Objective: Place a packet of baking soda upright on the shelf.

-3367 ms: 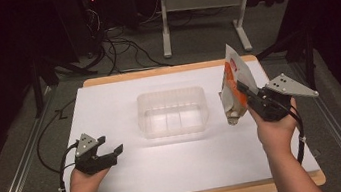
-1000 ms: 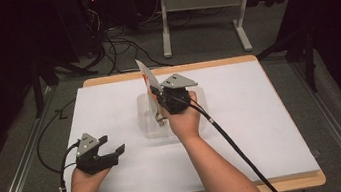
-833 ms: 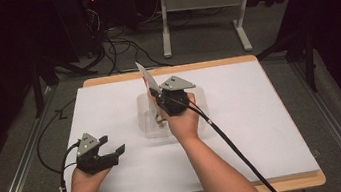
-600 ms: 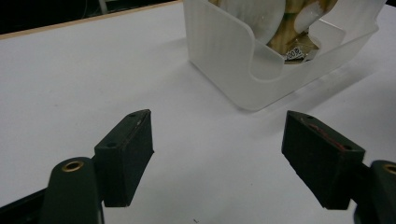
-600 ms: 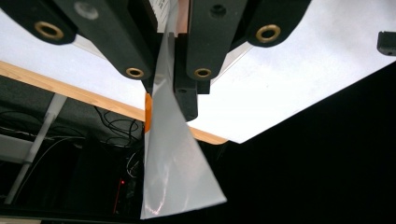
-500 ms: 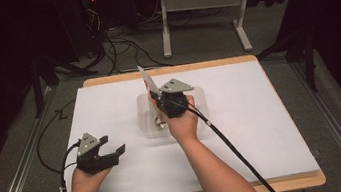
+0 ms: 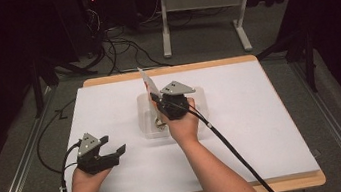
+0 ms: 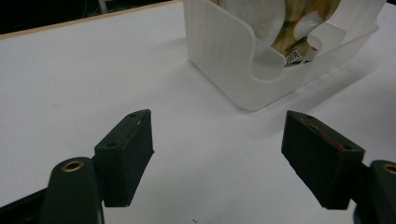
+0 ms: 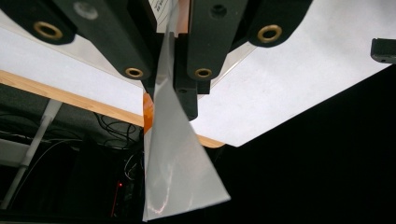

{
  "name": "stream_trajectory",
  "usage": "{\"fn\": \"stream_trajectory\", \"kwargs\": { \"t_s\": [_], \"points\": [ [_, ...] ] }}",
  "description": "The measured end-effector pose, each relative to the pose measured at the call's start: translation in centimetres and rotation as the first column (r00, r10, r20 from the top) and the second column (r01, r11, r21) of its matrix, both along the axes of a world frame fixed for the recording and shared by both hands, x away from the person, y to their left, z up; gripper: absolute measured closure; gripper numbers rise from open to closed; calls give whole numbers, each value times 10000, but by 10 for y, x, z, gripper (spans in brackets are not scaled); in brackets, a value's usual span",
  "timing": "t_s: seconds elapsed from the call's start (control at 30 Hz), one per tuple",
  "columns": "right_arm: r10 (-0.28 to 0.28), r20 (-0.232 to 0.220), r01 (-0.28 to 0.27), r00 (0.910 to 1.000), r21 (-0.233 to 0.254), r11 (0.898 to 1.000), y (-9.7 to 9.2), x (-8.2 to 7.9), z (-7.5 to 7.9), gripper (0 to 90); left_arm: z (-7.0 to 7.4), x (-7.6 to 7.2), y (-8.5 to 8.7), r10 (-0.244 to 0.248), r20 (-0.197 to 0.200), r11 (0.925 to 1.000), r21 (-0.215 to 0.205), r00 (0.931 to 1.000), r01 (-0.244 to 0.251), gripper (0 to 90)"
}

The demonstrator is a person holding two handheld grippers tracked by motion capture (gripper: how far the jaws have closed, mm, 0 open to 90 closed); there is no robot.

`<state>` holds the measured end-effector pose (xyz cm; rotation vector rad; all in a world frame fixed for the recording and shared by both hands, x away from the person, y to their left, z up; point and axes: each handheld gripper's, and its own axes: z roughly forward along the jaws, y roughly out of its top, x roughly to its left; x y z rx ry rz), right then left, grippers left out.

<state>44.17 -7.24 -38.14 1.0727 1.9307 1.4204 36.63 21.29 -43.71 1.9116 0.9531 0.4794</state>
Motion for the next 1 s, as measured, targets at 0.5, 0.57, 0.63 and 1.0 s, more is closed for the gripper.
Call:
{"fn": "stream_trajectory", "kwargs": {
  "t_s": [0.5,0.57,0.63,1.0],
  "points": [
    [113,-223,-112,9997,48,9999,0,-6,-4,860,0,0,0,-10,-14,10000,29,10000,10,254],
    [157,-265,-157,9995,24,9999,0,-7,-6,817,-1,0,0,5,-38,10000,22,10000,-5,254],
    [146,-345,-149,9993,-63,9999,0,-8,-8,813,-1,0,0,-4,-32,10000,37,10000,5,254],
    [227,-608,-241,9979,-215,9995,-7,-17,-19,899,-1,1,-2,-77,9,9999,132,10000,77,254]
  ]
}}
